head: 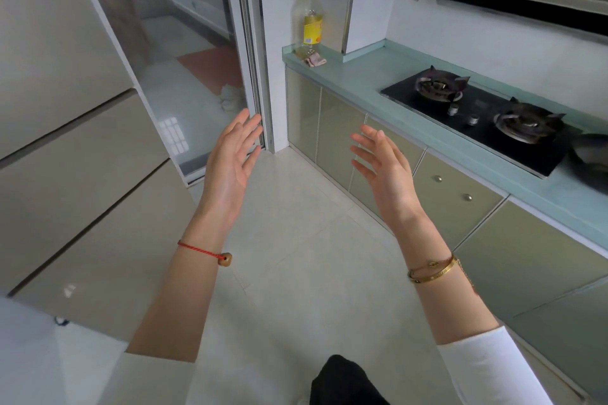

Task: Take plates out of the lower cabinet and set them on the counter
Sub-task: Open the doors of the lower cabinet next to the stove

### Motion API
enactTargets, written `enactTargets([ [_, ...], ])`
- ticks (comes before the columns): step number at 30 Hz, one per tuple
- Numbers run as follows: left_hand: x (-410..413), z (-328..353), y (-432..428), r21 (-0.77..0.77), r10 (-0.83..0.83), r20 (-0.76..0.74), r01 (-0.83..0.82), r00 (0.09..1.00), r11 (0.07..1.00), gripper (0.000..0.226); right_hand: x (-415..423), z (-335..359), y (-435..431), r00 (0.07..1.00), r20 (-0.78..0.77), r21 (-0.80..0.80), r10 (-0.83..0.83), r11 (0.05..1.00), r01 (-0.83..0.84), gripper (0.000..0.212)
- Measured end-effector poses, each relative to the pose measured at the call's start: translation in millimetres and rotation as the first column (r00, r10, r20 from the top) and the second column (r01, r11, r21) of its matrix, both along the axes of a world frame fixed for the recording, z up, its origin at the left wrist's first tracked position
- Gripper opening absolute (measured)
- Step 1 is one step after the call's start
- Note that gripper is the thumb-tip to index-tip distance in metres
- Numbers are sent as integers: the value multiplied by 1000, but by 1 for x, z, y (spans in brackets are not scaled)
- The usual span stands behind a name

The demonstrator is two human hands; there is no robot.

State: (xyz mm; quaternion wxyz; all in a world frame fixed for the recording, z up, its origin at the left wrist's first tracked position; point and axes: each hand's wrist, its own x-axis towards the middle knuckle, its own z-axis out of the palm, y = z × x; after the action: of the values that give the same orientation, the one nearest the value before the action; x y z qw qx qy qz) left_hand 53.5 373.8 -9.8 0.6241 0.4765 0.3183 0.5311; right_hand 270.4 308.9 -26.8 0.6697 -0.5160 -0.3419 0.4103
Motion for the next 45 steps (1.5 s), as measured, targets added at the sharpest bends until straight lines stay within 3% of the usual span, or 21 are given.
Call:
enactTargets([
  [17,74,-11,308,11,19,-6,-19,1000,1000,47,78,-3,313,999,-3,4,50,999,-50,41],
  [25,96,-25,442,-37,151,-51,-153,987,988,47,96,-12,454,996,-48,-23,72,997,-73,40],
  [45,114,-28,827,-90,-269,-57,263,962,961,43,85,-26,784,963,-104,-16,-249,968,249,31],
])
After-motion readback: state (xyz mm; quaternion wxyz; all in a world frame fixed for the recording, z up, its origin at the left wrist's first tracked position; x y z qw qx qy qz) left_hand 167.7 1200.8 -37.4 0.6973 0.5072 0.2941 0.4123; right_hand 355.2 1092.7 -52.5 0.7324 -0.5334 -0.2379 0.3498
